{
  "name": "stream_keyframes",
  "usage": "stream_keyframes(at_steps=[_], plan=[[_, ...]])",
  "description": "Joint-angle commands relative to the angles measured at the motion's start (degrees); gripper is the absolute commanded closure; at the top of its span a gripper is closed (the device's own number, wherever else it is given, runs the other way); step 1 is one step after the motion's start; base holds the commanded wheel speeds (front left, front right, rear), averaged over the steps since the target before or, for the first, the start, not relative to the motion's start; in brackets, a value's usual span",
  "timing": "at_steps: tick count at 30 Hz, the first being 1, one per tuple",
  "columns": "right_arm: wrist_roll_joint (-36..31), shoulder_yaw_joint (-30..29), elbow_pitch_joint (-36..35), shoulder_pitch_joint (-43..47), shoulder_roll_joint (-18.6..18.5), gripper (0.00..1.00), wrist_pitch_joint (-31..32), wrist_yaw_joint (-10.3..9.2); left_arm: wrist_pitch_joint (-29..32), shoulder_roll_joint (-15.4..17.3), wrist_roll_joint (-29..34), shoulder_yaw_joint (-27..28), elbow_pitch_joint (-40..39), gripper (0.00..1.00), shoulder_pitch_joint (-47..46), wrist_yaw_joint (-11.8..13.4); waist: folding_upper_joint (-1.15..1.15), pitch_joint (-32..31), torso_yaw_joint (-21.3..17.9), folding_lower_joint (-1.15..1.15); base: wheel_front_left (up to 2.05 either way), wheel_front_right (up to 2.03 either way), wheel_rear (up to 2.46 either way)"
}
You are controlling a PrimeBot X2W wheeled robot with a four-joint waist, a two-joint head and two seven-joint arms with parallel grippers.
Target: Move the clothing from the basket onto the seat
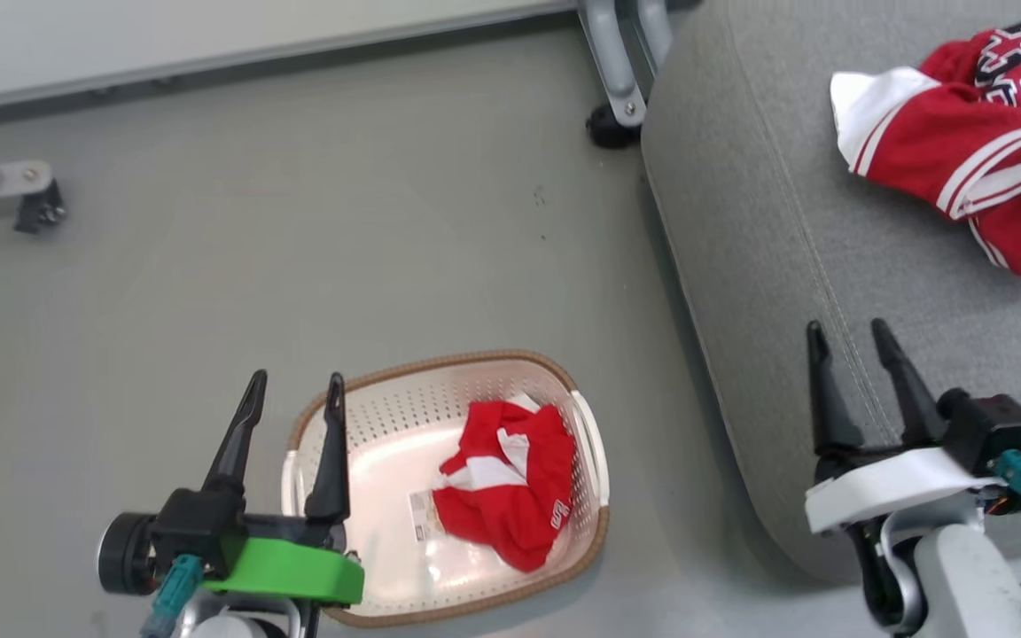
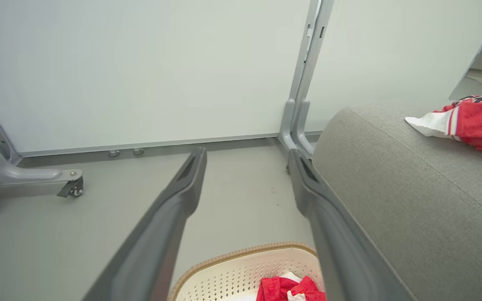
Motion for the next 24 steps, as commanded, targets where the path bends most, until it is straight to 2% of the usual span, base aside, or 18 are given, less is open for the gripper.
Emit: stream_keyframes(at_steps=[1, 5, 14, 24], plan=[[-0.39, 1.12, -0.83, 1.36, -0.01, 0.0, -0.19, -0.03, 0.03, 0.03, -0.49, 0.55, 0.3, 0.0, 1.28, 0.35, 0.0, -5.89, 3.85, 0.0, 0.0, 0.0, 0.0], [-0.79, 3.87, -3.73, 3.26, 0.26, 0.0, -0.19, -0.04, 0.03, -0.13, -0.81, 1.82, -0.51, 0.0, 3.03, 0.81, 0.0, -8.75, 4.88, 0.0, 0.0, 0.0, 0.0], [0.39, 6.18, -9.3, 8.57, 0.98, 0.0, -0.19, -0.03, 0.03, -0.14, -1.98, 2.47, -5.76, 0.0, 8.55, 4.37, 0.0, -13.62, 5.44, 0.0, 0.0, 0.0, 0.0], [-0.77, 7.02, -9.38, 13.33, 0.13, 0.0, -0.19, -0.03, 0.03, -0.13, -0.93, 2.23, -5.72, 0.0, 13.6, 3.62, 0.0, -16.94, 5.38, 0.0, 0.0, 0.0, 0.0]])
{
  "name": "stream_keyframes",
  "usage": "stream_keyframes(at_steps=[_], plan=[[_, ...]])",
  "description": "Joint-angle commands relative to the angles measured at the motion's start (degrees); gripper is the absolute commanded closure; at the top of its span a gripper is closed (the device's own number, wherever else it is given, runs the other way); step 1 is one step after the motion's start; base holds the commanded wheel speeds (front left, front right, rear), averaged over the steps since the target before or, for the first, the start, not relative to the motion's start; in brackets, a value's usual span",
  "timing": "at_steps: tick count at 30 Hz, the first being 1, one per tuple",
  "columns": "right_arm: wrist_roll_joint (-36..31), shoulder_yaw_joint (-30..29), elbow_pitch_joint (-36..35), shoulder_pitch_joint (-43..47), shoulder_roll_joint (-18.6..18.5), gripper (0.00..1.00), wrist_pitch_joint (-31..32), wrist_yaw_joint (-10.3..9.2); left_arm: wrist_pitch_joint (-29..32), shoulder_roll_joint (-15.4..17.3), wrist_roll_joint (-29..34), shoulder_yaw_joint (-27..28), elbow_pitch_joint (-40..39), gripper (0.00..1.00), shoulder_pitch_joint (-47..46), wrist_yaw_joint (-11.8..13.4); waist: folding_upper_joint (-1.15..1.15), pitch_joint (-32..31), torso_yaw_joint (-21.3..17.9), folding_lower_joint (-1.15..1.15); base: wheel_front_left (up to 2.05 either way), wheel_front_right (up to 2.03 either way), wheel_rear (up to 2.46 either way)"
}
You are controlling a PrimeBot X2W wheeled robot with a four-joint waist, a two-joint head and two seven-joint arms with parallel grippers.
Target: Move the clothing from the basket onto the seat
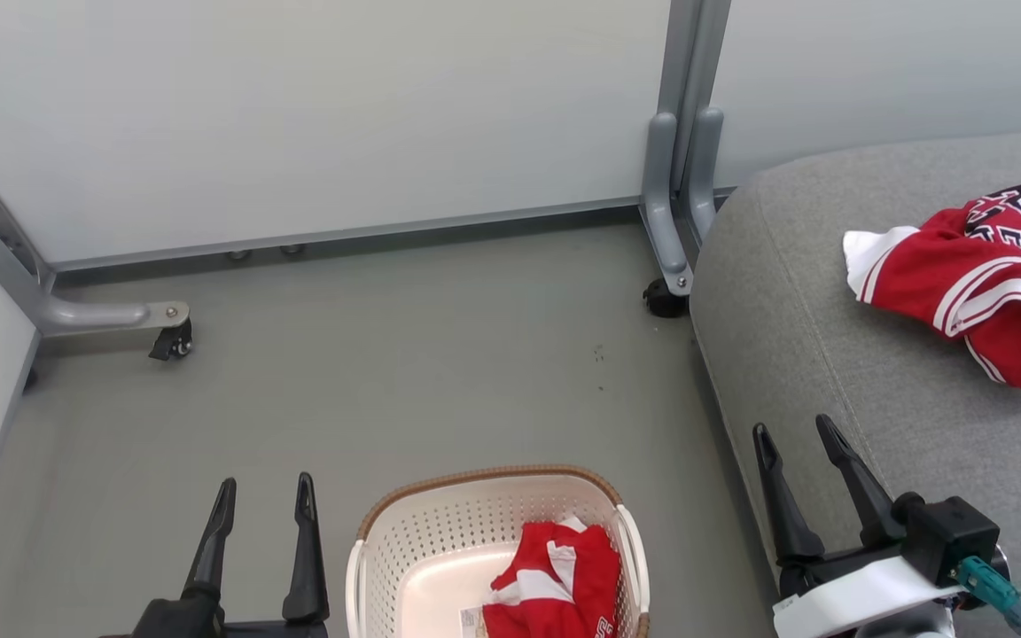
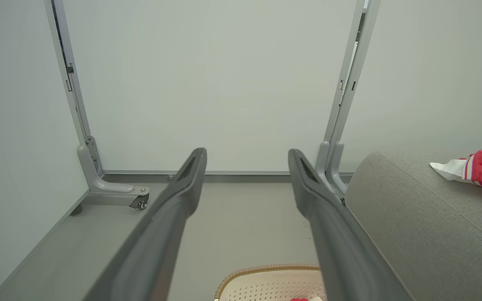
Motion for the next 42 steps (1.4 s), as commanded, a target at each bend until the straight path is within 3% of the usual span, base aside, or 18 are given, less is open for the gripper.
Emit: stream_keyframes(at_steps=[1, 42], plan=[[-0.6, 0.14, 0.17, 0.89, -0.15, 0.0, -0.18, -0.02, 0.03, 0.07, 0.15, 0.27, 0.25, 0.0, 0.97, -0.11, 0.0, -0.78, 0.22, 0.01, 0.0, 0.0, 0.0], [-0.78, 1.38, 1.45, 2.66, -0.29, 0.0, -0.18, -0.02, 0.03, 0.07, 0.61, 0.03, 1.46, 0.0, 3.36, 0.04, 0.0, -2.82, 0.1, 0.01, 0.0, 0.0, 0.0]])
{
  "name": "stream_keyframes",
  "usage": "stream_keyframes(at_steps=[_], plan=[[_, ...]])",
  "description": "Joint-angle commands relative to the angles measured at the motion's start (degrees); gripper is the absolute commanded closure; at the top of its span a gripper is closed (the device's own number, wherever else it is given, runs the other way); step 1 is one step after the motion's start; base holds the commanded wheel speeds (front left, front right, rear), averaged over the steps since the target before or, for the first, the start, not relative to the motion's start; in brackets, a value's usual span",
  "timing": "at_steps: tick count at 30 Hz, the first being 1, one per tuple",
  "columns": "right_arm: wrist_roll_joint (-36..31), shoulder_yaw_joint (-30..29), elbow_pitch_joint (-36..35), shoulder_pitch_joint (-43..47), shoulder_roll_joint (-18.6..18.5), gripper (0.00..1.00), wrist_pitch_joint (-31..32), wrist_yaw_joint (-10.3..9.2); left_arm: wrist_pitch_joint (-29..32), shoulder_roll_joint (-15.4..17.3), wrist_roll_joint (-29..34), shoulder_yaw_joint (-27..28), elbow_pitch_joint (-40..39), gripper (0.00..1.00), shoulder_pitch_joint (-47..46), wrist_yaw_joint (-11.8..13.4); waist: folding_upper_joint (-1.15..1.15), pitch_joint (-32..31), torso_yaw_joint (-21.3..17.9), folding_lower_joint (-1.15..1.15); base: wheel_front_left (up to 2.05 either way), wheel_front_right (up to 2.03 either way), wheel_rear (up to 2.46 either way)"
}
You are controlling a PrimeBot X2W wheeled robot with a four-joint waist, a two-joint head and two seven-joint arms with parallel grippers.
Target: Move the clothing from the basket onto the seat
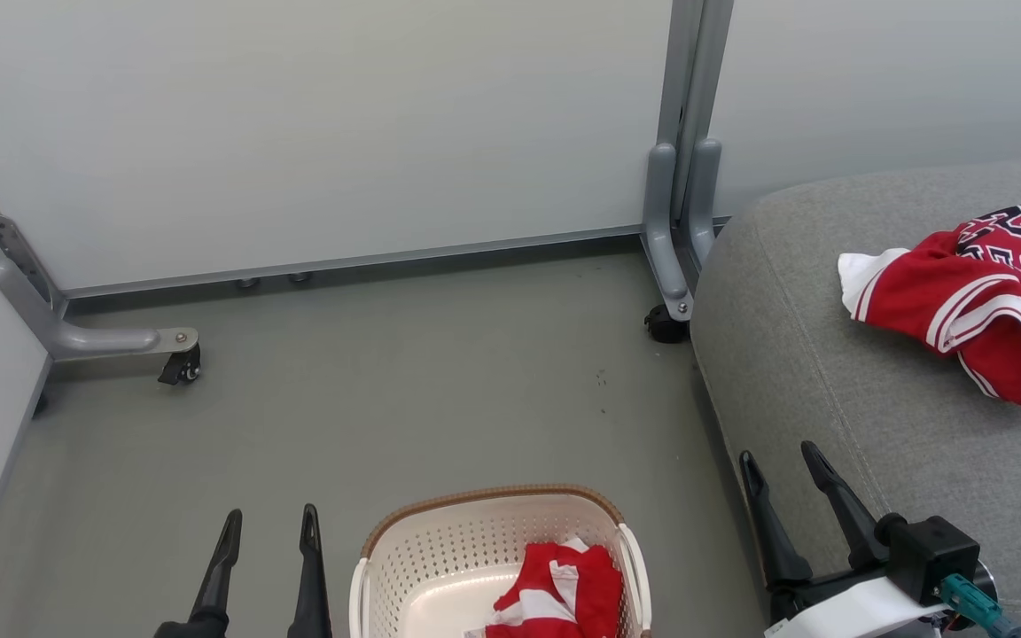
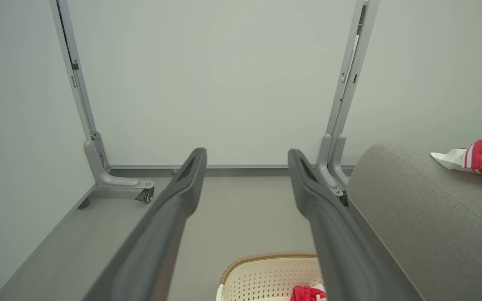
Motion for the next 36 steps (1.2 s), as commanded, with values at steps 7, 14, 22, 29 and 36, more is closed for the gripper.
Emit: stream_keyframes(at_steps=[7, 14, 22, 29, 36], plan=[[-0.23, -0.02, 0.14, 0.92, -0.18, 0.0, -0.19, -0.02, 0.03, 0.08, -0.23, -0.13, 0.29, 0.0, 0.62, -0.03, 0.0, 0.31, 0.16, 0.0, 0.0, 0.0, 0.0], [-0.5, -0.35, -0.39, 0.3, -0.17, 0.0, -0.19, -0.02, 0.03, 0.08, -0.47, -0.5, 0.17, 0.0, -0.23, 0.06, 0.0, 2.0, 0.42, 0.0, 0.0, 0.0, 0.0], [-0.77, -1.07, -1.2, -2.08, -0.4, 0.0, -0.19, -0.02, 0.04, 0.08, 0.48, -0.53, 0.09, 0.0, -2.86, -0.62, 0.0, 7.47, 0.55, 0.0, 0.0, 0.0, 0.0], [0.09, -3.75, -3.24, -8.18, -0.05, 0.0, -0.19, -0.02, 0.04, 0.09, 1.1, -0.15, 0.25, 0.0, -10.4, -2.22, 0.0, 18.88, -0.19, 0.0, 0.0, 0.0, 0.0], [-0.54, -8.4, -6.29, -14.46, -0.63, 0.0, -0.19, -0.02, 0.04, 0.1, 2.22, -1.08, 3.11, 0.0, -20.33, -4.87, 0.0, 30.15, -1.18, 0.0, 0.0, 0.0, 0.0]])
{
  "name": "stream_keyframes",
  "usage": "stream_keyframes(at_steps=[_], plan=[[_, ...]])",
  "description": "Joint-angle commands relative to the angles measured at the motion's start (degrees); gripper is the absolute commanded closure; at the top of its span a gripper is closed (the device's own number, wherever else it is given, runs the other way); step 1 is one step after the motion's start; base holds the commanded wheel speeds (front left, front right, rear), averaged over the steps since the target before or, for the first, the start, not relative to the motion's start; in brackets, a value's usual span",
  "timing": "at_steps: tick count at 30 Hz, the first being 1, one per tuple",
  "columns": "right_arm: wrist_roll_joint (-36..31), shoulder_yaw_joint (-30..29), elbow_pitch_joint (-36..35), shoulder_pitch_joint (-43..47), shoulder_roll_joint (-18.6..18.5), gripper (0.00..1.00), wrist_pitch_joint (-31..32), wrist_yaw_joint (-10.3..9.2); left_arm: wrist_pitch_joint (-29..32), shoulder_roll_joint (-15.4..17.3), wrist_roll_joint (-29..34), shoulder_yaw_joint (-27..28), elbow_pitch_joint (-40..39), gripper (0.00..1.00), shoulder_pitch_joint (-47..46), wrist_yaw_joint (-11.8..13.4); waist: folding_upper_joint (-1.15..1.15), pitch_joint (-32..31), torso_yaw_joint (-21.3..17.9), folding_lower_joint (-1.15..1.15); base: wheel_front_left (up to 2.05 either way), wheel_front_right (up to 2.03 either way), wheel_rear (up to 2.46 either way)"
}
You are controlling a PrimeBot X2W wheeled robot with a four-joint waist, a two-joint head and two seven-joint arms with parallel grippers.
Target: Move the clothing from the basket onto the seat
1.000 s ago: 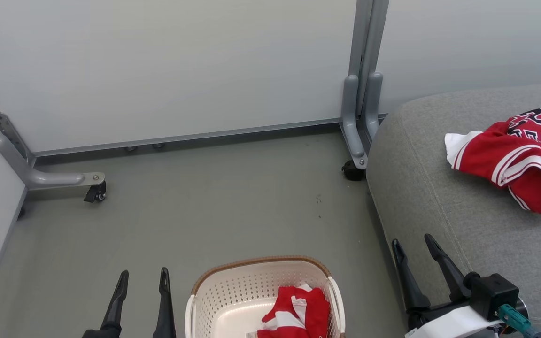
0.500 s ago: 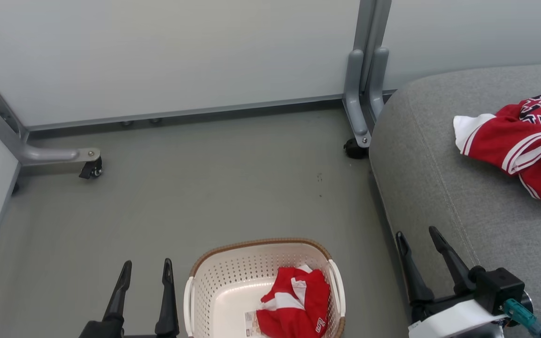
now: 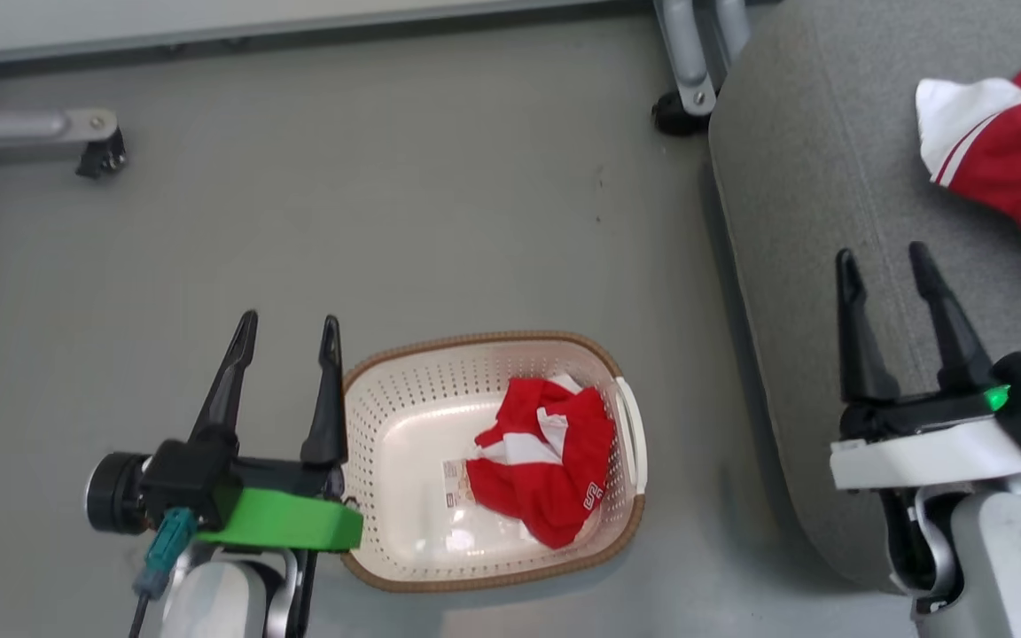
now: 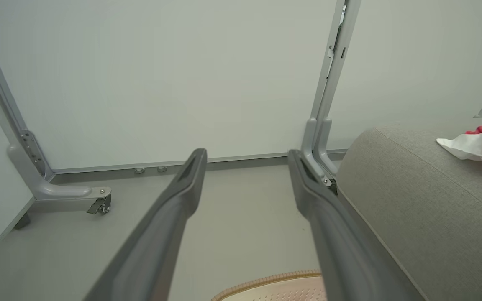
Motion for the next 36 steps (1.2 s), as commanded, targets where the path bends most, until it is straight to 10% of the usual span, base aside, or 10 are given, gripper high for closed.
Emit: stream_keyframes(at_steps=[1, 27, 36], plan=[[0.02, -1.38, -0.81, -1.88, -0.23, 0.0, -0.19, -0.02, 0.04, 0.1, 0.72, -0.48, 1.1, 0.0, -3.03, -1.01, 0.0, 11.21, -1.18, 0.0, 0.0, 0.0, 0.0], [1.22, -1.83, -11.42, -15.55, 3.43, 0.0, -0.19, -0.02, 0.0, 9.78, 2.85, -38.87, 48.84, 0.0, -40.47, -4.19, 0.0, 36.14, -13.0, 0.0, 0.0, 0.0, 0.0], [0.38, -0.95, -15.17, -17.06, 3.59, 0.0, -0.18, -0.02, 0.01, 9.5, -0.7, -46.64, 53.59, 0.0, -48.48, -4.2, 0.0, 40.75, -14.72, 0.0, 0.0, 0.0, 0.0]])
